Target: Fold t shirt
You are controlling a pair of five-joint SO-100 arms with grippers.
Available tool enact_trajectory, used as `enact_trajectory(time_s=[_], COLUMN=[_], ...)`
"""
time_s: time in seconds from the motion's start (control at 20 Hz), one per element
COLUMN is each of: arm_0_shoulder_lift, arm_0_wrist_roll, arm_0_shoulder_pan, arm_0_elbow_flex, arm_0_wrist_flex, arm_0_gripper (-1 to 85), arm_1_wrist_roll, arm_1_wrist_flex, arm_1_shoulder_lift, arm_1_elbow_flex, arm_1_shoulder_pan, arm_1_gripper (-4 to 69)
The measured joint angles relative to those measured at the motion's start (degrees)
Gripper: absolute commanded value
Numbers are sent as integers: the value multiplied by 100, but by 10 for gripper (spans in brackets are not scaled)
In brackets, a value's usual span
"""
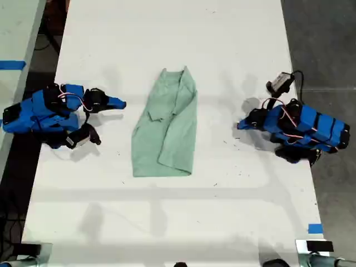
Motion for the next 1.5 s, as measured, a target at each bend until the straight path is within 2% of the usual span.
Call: enact_trajectory(time_s=[0.45, 0.6, 0.7, 0.85, 1.0, 1.2, 1.5], arm_0_shoulder_lift=[0, -211, -1283, -4307, -7040, -8895, -9325], arm_0_wrist_roll=[-26, -721, -1116, -1784, -2443, -2540, -2593], arm_0_shoulder_pan=[114, 536, 598, 1406, 2259, 2672, 2777], arm_0_elbow_flex=[-44, -352, -1151, -3164, -4544, -4834, -4860], arm_0_wrist_flex=[9, 202, 448, 782, 826, 483, 9], arm_0_gripper=[-3, -3, -2, -1, 135, 151, 148], arm_1_wrist_roll=[88, 88, 88, 88, 88, 88, 88], arm_1_wrist_flex=[0, 0, 0, 0, 44, 70, 70], arm_1_shoulder_lift=[0, 0, 0, 0, 0, 0, 0], arm_1_elbow_flex=[0, 0, 0, 0, 0, 0, 0], arm_1_shoulder_pan=[-9, -9, -9, -9, -9, -9, -9], arm_1_gripper=[22, 22, 22, 22, 22, 22, 22])
